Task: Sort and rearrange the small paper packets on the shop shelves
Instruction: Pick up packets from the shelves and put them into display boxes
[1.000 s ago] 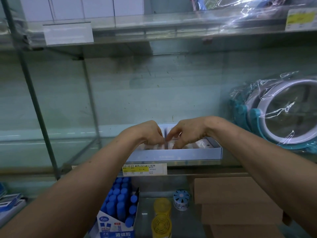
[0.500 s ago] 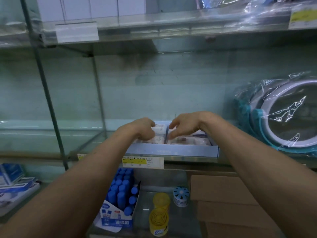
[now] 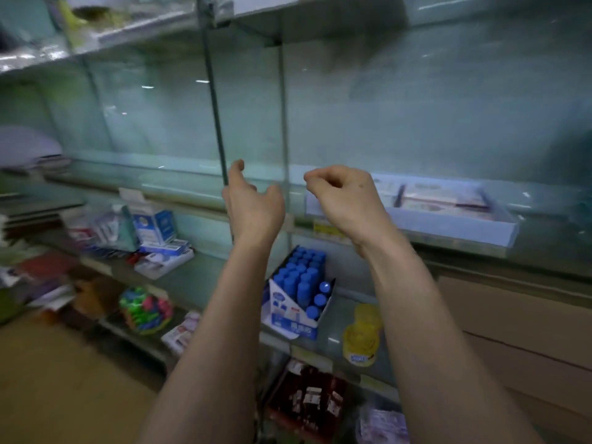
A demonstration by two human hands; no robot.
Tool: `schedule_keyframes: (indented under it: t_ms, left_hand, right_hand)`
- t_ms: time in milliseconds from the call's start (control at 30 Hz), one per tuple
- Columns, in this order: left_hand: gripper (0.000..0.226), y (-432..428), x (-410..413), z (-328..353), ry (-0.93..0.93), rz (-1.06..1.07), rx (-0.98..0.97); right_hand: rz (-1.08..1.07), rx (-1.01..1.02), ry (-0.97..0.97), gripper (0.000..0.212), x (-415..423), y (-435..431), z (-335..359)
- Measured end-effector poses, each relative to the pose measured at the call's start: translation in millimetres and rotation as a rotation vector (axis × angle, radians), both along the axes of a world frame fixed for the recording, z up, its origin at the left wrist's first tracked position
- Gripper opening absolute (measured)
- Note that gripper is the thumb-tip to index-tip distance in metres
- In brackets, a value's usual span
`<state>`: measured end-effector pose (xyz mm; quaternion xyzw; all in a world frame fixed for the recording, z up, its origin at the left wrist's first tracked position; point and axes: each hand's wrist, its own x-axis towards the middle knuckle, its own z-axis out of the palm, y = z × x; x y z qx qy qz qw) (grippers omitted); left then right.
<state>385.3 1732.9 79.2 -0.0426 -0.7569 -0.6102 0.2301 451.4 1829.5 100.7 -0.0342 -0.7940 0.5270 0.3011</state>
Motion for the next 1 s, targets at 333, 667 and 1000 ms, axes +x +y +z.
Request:
schedule_keyframes:
  t_ms: [333,667,1000]
  left_hand:
    - [0.078,-100,20,-106,-0.435,0.179,-0.475]
    - [0.075,-204,2,-143,-0.645,0.302,-0.714]
    - [0.076,-364,-30,-152,-0.692,0.392,-0.748]
  right_hand:
    - [0.114,0.243,-0.262,0.027,-17,-72,-107]
    - [0.209,0.6,-0.41,0.037,-51,-183,-150]
    - [0.319,0.686,-0.378,0.035,-101,-350,-166]
